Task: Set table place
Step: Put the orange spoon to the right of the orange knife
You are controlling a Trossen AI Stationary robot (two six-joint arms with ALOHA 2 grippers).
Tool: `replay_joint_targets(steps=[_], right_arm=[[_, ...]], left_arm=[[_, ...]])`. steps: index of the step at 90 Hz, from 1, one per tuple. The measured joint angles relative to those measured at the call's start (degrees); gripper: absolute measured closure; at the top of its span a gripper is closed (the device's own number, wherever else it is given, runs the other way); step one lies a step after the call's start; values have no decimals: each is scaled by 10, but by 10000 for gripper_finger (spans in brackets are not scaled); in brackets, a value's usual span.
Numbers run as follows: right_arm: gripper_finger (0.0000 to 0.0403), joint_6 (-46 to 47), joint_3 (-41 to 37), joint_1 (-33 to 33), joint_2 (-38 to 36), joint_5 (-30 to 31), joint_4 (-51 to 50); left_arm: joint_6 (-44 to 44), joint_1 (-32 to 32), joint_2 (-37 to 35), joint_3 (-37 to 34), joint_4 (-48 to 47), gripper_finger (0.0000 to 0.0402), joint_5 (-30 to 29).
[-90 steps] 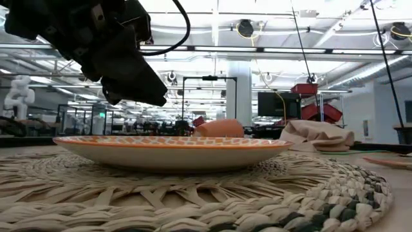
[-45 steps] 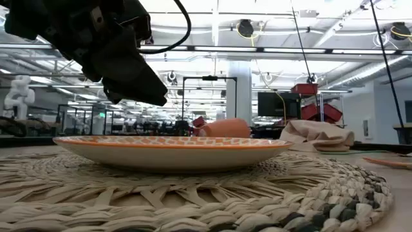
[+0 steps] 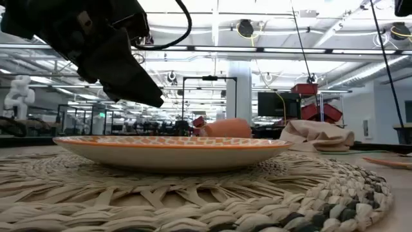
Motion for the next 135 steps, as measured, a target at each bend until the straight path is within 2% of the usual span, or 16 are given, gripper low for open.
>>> replay_joint_targets(steps=[12, 24, 71, 115, 123, 135], right_arm=[[337, -2, 0, -16, 16, -55, -51], [337, -21, 0, -27, 41, -76, -46], [337, -121, 0, -92, 149, -137, -7], [338, -166, 1, -122, 186, -159, -3], [350, -174, 1, -124, 194, -168, -4], [394, -189, 1, -123, 196, -170, -2]], left_arm=[[0, -4, 0, 0, 1, 274, 0], [0, -7, 0, 0, 2, 274, 0], [-5, -28, 0, 0, 2, 274, 0], [-5, -29, 0, 0, 2, 274, -1], [-5, -29, 0, 0, 2, 274, -1], [-5, -29, 0, 0, 2, 274, -1]])
